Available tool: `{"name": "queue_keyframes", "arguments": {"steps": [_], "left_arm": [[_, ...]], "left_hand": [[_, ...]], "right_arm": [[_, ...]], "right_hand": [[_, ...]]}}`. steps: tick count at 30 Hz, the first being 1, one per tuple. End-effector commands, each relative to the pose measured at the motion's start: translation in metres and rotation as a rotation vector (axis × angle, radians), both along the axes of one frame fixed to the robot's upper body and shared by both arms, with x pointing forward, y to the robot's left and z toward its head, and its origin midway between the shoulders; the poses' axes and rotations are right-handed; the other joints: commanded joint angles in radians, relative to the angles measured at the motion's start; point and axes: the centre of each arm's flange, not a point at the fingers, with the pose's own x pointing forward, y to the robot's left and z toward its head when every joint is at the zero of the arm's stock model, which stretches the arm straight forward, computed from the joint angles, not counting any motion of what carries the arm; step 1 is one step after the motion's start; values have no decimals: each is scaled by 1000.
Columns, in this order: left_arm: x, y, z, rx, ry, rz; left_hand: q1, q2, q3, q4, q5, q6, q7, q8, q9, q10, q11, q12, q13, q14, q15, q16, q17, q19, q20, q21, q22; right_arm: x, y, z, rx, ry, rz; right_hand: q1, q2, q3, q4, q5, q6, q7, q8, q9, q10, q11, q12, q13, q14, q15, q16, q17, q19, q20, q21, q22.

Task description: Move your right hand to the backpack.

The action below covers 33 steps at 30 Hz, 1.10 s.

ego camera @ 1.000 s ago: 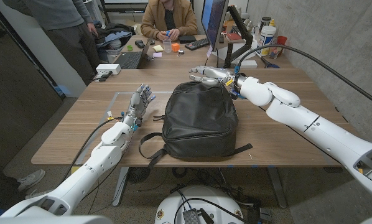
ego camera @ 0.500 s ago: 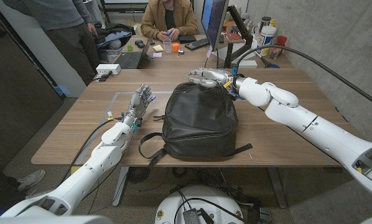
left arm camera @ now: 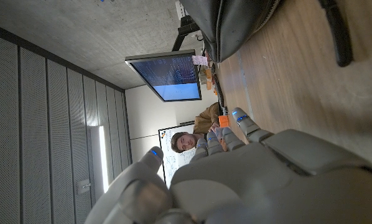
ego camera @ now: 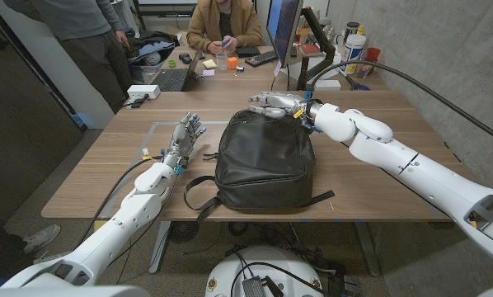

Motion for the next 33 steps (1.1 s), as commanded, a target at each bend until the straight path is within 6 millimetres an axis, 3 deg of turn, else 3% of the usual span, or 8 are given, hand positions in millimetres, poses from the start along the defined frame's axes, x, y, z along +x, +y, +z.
{"name": "queue_keyframes", "arguments": {"steps": [1, 33], "left_arm": [[0, 1, 0, 1, 3, 2], [0, 3, -2, 0, 4, 1]], "left_hand": [[2, 110, -6, -1, 4, 5, -2, -2, 6, 1, 6, 2, 2, 4, -27, -2, 2, 4, -14, -4, 2], [2, 112, -6, -1, 5, 5, -2, -2, 6, -1, 5, 1, 2, 3, -25, -3, 2, 6, -14, -12, 3]], "right_arm": [[3, 3, -3, -24, 0, -12], [5, 11, -10, -82, -20, -45]], "right_hand": [[14, 6, -3, -6, 3, -10, 0, -1, 2, -12, -1, -1, 2, -9, -8, 2, 2, 6, -31, -1, 4], [48, -10, -4, -37, 4, -13, 0, 1, 2, -12, 2, 0, 2, -9, -7, -2, -1, 14, -28, -15, 4]]}}
